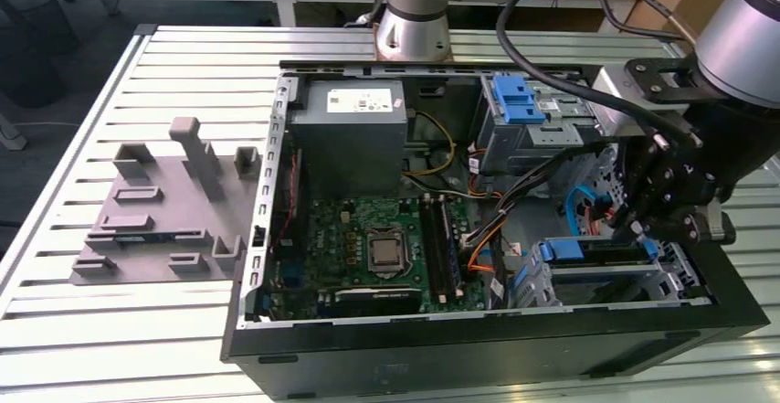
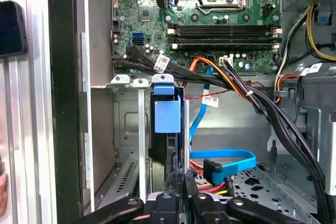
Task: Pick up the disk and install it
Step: 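Insert the first disk wire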
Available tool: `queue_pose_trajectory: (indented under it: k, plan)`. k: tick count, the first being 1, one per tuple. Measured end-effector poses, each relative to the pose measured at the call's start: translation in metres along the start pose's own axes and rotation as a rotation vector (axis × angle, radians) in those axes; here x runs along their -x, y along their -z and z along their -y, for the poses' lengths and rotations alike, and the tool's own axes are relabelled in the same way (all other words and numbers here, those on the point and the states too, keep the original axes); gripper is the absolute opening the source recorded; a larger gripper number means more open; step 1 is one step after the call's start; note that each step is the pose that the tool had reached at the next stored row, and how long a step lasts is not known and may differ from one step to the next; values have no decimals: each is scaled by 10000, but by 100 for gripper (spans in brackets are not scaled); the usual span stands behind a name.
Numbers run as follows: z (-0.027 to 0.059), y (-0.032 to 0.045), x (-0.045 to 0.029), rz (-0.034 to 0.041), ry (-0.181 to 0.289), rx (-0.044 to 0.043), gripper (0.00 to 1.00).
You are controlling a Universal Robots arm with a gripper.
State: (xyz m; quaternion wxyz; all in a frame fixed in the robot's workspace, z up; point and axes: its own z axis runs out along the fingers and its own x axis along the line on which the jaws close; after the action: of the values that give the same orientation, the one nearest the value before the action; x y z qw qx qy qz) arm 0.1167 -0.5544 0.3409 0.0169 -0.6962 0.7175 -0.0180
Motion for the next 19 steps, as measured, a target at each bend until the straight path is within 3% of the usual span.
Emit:
queue_pose_trajectory:
  k: [19]
  plan:
    - [-10, -61, -21, 17, 4, 0, 16]
